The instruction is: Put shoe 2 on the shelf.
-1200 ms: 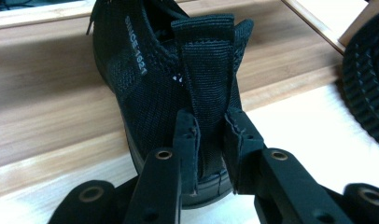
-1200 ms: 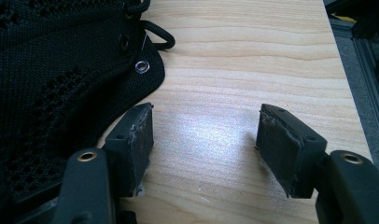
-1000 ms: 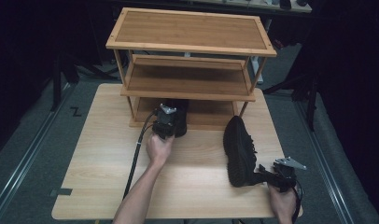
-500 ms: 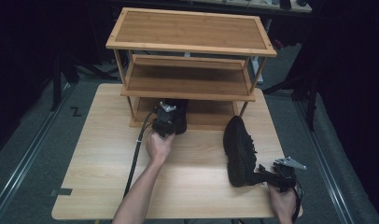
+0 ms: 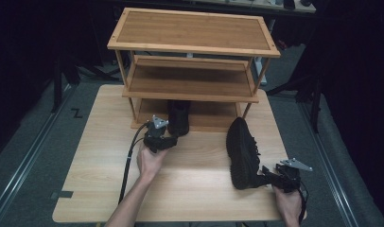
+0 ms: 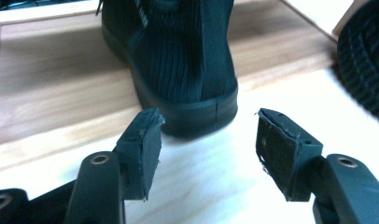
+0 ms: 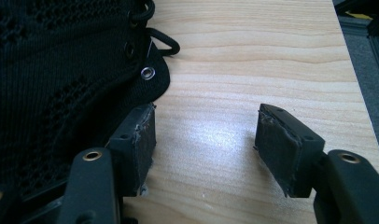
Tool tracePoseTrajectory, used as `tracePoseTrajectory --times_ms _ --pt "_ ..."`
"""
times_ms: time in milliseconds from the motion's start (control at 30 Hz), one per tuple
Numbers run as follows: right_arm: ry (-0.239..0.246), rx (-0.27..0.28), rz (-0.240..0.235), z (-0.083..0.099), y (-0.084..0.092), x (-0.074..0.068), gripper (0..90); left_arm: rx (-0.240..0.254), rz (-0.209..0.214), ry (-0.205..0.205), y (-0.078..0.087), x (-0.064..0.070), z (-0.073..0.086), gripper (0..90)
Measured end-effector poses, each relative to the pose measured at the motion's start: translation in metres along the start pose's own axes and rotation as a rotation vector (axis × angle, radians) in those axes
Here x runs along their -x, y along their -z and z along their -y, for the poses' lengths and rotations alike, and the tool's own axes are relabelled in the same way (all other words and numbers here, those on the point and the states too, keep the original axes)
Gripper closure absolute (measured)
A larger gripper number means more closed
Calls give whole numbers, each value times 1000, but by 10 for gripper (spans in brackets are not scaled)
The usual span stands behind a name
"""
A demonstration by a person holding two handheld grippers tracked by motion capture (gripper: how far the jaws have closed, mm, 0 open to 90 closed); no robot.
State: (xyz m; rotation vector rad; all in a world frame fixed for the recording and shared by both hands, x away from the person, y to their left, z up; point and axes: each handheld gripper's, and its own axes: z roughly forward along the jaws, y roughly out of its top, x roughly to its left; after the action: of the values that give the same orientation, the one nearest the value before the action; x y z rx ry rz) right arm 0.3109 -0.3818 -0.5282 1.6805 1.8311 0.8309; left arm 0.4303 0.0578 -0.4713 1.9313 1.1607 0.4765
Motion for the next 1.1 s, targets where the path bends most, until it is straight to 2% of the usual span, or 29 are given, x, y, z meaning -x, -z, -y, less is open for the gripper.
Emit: tracePoseTrajectory --times_ms 133,233,333,500,667,833,1000,1100 --pt "-9 -6 10 -1 -1 -2 393 -1 18 17 11 -6 16 386" --pt "-15 -2 14 -2 0 -4 367 -6 10 17 16 -9 29 367" --pt "-14 22 48 -3 2 -5 344 -10 -7 16 21 -12 42 342" --pt "-39 35 50 -6 4 -2 329 -27 -13 20 27 -18 62 338" --pt "-14 10 45 -10 -2 -6 325 -53 -40 37 32 -28 79 329" --pt "-3 9 40 -16 -6 -8 324 -77 -78 61 34 -42 95 317" --pt "-4 -7 29 -20 -11 -9 328 -71 -86 76 37 -50 101 309" --pt "6 -16 23 -22 -14 -10 329 -69 -100 53 36 -50 102 310"
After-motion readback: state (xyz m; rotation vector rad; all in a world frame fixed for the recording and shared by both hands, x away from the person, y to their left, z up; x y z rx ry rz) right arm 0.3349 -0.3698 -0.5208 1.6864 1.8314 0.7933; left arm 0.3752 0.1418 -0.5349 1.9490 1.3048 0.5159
